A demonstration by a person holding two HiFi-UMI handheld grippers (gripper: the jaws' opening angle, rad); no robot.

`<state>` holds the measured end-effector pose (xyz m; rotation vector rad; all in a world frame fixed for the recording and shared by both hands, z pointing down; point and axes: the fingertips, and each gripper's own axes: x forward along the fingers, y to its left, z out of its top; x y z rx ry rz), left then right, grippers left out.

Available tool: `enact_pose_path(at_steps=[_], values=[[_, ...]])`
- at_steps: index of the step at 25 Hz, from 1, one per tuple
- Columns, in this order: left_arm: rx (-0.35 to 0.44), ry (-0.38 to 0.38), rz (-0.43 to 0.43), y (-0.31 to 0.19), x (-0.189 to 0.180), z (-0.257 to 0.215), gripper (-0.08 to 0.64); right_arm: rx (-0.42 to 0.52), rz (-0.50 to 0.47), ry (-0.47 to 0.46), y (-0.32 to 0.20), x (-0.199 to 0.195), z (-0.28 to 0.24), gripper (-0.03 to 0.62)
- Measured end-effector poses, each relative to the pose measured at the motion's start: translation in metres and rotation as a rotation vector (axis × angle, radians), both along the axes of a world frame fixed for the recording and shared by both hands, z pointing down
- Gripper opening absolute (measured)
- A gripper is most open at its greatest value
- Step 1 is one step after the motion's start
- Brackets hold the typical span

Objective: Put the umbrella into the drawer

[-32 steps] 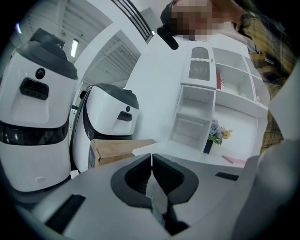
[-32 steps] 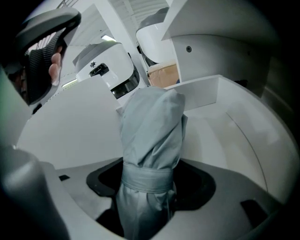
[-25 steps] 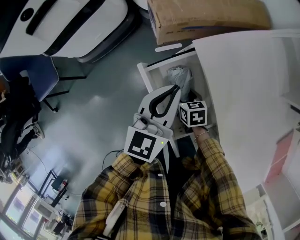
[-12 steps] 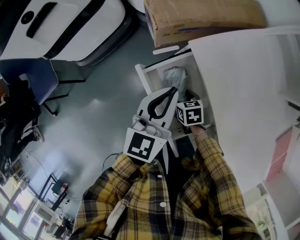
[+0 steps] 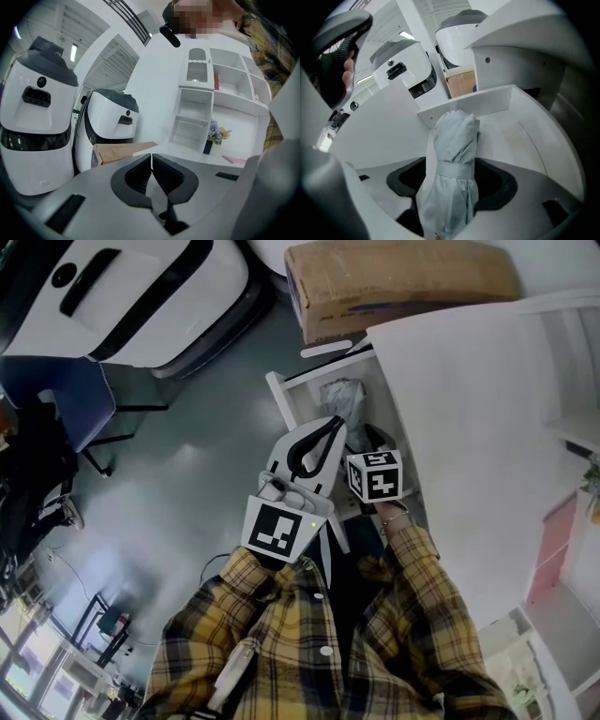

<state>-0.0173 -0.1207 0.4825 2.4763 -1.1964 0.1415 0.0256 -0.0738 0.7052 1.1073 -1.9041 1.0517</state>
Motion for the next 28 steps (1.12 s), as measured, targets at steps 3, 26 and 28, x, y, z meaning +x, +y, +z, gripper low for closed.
enact_pose_path(at_steps=[3,26,28], values=[[0.009,-0.007,-0.013,-0.004,-0.005,-0.005,0.023,0.033,0.011,-0.014,-0.007,-0.001,-0.014,0.314],[0.207,0.022,0.013,-0.003,0.013,-0.121,0.023,0.415,0.096,-0.325,-0.043,0.011,-0.253,0.267],[0.231,0.03,0.021,-0.002,0.016,-0.134,0.023,0.462,0.077,-0.345,-0.045,0.012,-0.279,0.256]])
